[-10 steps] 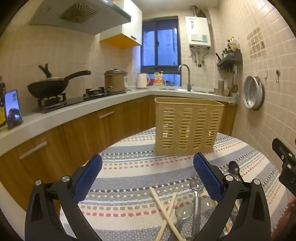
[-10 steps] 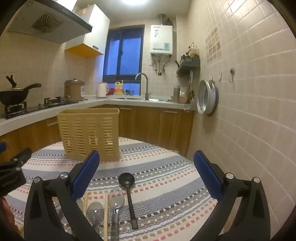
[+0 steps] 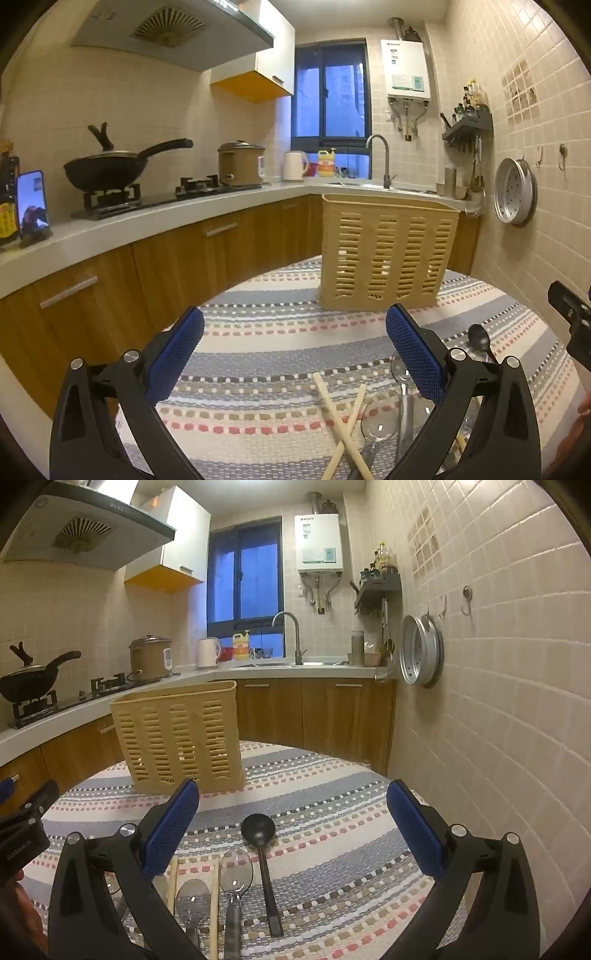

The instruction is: Organize utensils

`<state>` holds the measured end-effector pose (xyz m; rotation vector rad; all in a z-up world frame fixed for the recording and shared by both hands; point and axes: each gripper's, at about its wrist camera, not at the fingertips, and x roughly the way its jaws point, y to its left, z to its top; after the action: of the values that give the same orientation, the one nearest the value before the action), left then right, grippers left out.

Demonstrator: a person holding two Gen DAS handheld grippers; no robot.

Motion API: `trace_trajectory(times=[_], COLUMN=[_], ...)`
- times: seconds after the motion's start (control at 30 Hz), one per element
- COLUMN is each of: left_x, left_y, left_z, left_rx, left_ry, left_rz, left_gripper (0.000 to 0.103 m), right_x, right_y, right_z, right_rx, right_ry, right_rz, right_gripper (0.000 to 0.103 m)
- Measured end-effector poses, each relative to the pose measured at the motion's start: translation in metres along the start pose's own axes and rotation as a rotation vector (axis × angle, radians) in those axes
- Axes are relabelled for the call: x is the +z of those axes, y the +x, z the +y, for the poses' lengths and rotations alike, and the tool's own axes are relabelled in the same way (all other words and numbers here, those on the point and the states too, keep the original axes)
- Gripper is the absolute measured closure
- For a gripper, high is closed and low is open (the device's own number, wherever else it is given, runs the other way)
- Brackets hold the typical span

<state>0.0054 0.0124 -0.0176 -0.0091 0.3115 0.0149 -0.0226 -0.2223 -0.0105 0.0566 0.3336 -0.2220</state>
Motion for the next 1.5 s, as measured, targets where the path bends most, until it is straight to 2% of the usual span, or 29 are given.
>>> trace_trajectory(times=[0.17, 0.23, 0.33, 0.57, 1.5], left_x=[-0.003, -0.004, -0.004, -0.005, -0.005], left_y=[0.001, 0.001, 0.003, 0.006, 0.005], left_z=[-0.006, -0.009, -0.009, -0.005, -0.006], left_rx=[0.007, 0.011, 0.01, 0.008, 0.012], left_ry=[0.025, 0.033, 0.03, 0.007, 0.016], left_rz=[0.008, 0.01, 0.018, 0.031, 0.03], left_gripper=[0.007, 0.007, 0.007, 0.007, 0.007], right_x=[0.001, 0.001, -0.002, -0.005, -0.006], right_y=[-0.001, 0.002, 0.007, 0.01, 0.008], right_z=[-0.007, -0.009, -0.011, -0.009, -0.005], right_rx=[-0.007, 0.026, 0.029, 0.03, 0.035], right_ry=[-0.005, 0.033, 0.04, 0.031, 0.017], right_rz=[0.011, 0.032, 0.046, 0.048, 0.043], right_gripper=[0.006, 0.006, 0.006, 0.006, 0.006])
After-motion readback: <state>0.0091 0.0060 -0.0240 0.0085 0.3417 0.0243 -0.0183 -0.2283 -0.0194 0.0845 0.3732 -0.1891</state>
